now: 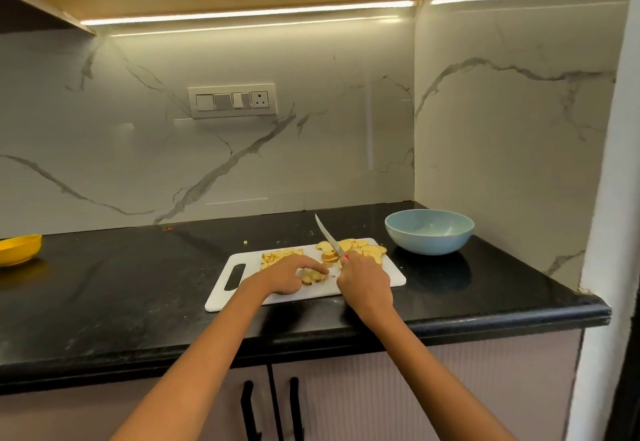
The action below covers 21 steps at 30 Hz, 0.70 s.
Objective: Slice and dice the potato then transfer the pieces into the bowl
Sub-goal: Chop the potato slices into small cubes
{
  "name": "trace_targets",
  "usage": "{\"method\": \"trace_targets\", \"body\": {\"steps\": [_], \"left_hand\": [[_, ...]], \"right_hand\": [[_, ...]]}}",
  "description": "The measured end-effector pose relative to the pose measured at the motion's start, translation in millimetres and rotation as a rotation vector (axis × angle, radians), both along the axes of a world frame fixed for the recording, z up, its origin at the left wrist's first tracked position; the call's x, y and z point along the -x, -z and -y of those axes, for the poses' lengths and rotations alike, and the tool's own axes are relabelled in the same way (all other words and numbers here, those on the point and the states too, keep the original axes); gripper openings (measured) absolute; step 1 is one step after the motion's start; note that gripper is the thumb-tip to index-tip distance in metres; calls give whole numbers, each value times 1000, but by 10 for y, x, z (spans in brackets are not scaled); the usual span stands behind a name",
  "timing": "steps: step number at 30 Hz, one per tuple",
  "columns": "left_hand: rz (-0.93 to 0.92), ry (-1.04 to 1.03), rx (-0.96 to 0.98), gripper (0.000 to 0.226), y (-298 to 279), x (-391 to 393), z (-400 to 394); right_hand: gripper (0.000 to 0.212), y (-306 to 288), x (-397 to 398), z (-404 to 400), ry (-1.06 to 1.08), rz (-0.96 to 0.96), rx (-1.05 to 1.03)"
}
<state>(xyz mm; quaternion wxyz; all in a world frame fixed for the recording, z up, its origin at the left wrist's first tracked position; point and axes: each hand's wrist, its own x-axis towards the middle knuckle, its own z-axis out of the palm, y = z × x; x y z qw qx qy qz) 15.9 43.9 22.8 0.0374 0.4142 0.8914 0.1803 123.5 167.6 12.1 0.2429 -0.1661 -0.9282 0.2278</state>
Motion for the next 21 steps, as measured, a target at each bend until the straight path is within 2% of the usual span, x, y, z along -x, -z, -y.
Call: {"method": "trace_targets", "body": {"steps": [5,15,21], "left_hand": [[-45,-11,98,44,-93,2,-86],[-137,-149,146,43,59,-52,-36],[-46,-187,-29,43,82,-36,26]], "right_hand": [[24,28,32,-12,-5,21,-20],[21,41,-153,33,-45,100,-217],[23,-36,-342,110,-51,231,-255]]}}
